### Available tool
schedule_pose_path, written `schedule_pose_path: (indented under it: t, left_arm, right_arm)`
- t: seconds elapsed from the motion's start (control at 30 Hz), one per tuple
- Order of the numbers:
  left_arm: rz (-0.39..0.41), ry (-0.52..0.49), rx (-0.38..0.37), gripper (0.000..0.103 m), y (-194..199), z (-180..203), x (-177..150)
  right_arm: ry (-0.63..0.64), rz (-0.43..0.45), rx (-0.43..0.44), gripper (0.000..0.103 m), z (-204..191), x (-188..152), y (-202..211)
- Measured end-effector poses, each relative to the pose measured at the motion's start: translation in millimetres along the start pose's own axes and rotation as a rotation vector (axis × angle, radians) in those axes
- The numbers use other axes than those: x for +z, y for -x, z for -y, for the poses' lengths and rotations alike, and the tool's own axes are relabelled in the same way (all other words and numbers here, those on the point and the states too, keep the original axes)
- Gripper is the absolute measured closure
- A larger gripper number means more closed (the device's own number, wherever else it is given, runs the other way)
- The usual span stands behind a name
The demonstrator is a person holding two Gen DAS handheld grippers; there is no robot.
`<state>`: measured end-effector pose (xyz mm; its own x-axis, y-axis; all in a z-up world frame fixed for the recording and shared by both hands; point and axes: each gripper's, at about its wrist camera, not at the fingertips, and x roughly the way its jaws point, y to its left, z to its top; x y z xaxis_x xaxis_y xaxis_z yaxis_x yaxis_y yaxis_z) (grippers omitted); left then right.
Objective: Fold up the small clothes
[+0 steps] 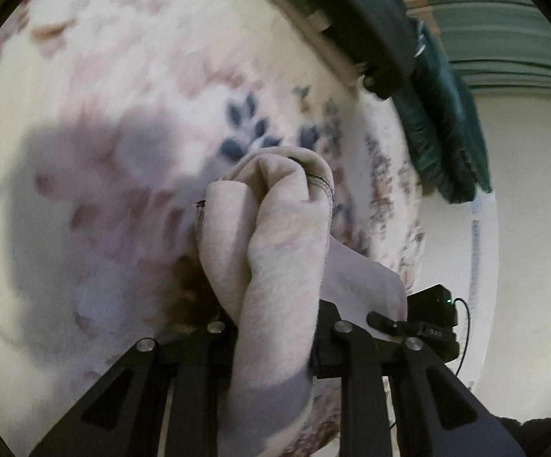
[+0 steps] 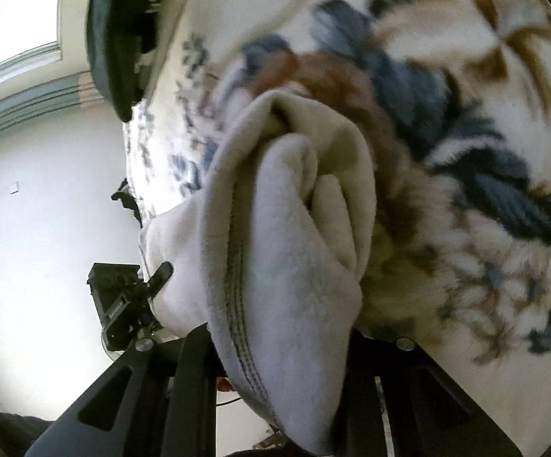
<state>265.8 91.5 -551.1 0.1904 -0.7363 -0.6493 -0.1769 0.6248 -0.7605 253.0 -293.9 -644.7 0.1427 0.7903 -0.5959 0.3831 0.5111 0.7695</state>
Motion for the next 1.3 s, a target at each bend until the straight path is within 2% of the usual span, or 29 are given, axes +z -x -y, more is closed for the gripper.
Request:
schedule_pose_path:
  t: [0.13,0.27,0.43,0.53,0.67,0.77,0.9,0.93,1.0,1.03,1.07,1.1,1.17,1.2,1.23,1.27,1.3]
  left_arm:
    - [0.047,-0.028,-0.013,0.085,20,29,32]
    - [0.105,-0.088,-0.028,0.085,37,63,89]
    - [0.202,-0.165,-0.033,0.085,43,106,196]
    - [0.243,-0.209,-0.025,0.085,41,120,251]
    - [0.269,-0.242,-0.009,0.085,33,129,328]
    - [0.26,-0.254,0.036,0.084,24,124,370]
    - [0.187,-0.259,0.232,0.078,-1,117,400]
    - [0.185,-0.26,0.251,0.076,-2,117,400]
    - [0.217,-0.288,0.319,0.058,1,122,395]
    - [0.235,-0.296,0.361,0.056,3,123,393]
    - [0.267,-0.31,0.413,0.046,6,127,387]
    - [0.296,-0.321,0.456,0.034,8,129,386]
    - [0.372,-0.354,0.554,0.029,14,136,377]
    - [0.404,-0.372,0.582,0.022,17,141,370]
    - [0.417,-0.386,0.603,0.013,18,145,366]
    - [0.427,-0.407,0.638,0.0,18,150,360]
    - [0.44,-0.425,0.675,0.0,19,156,353]
  right_arm:
    - [0.041,0.035,0.02,0.085,-45,21,16]
    - [0.112,0.069,0.027,0.085,-103,66,29]
    - [0.206,0.139,0.035,0.085,-186,155,35]
    - [0.266,0.182,0.029,0.085,-235,215,31]
    - [0.312,0.217,-0.002,0.085,-281,277,19]
    - [0.313,0.235,-0.046,0.085,-300,316,4]
    - [0.294,0.227,-0.131,0.085,-306,339,-11]
    - [0.292,0.222,-0.15,0.084,-305,338,-9]
    - [0.297,0.23,-0.228,0.076,-309,338,-13]
    - [0.311,0.235,-0.272,0.067,-311,334,-13]
    - [0.323,0.246,-0.324,0.052,-310,327,-10]
    - [0.336,0.263,-0.377,0.046,-310,319,-6]
    - [0.376,0.316,-0.547,0.031,-319,307,-3]
    - [0.409,0.346,-0.631,0.025,-324,298,-2]
    - [0.423,0.369,-0.692,0.01,-328,292,-1]
    - [0.445,0.396,-0.77,0.0,-333,285,-2]
    - [0.469,0.427,-0.866,0.0,-338,275,-3]
